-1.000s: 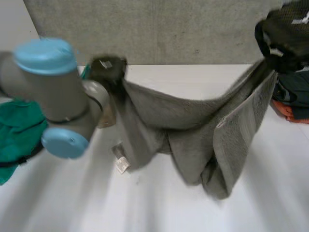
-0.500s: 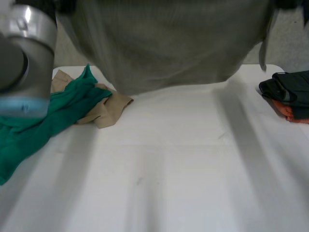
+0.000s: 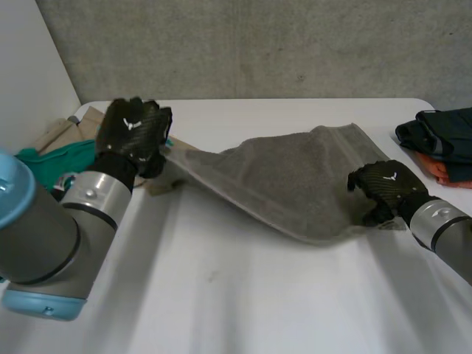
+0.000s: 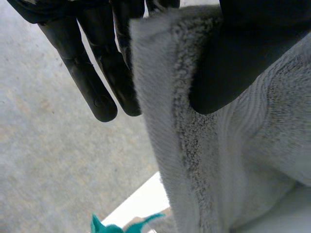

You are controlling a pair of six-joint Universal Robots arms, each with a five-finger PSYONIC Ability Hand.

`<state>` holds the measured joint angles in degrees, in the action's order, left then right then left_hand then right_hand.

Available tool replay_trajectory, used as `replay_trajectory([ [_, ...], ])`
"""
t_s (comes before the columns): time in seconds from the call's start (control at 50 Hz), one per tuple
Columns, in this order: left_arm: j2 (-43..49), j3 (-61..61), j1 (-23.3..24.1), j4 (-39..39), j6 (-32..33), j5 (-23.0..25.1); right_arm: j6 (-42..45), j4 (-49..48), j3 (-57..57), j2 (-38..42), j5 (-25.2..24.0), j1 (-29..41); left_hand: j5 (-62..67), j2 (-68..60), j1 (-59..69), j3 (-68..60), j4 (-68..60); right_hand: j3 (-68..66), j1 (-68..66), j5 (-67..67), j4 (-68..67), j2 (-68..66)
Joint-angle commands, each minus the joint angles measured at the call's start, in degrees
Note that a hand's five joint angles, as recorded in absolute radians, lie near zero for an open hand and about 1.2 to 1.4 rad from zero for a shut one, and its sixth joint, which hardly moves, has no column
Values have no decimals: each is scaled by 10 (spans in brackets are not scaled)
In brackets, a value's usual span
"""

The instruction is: Fold the laundry.

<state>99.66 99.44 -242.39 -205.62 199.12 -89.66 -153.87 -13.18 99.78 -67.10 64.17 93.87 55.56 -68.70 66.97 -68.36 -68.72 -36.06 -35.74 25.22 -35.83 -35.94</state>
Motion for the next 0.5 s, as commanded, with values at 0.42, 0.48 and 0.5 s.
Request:
replay_trajectory([
  [0.42, -17, -87, 0, 86, 0, -5, -30, 95, -52, 43, 74, -37, 144, -113, 130, -116, -113, 77, 74, -69, 75, 76],
  [0.48, -17, -93, -2, 90, -3, -5, -35, 91, -69, 65, 83, -35, 144, -113, 130, -116, -113, 55, 52, -47, 53, 54],
  [0.5, -17, -94, -3, 92, -4, -5, -39, 87, -73, 70, 83, -35, 144, -113, 130, -116, -113, 47, 44, -39, 45, 46],
])
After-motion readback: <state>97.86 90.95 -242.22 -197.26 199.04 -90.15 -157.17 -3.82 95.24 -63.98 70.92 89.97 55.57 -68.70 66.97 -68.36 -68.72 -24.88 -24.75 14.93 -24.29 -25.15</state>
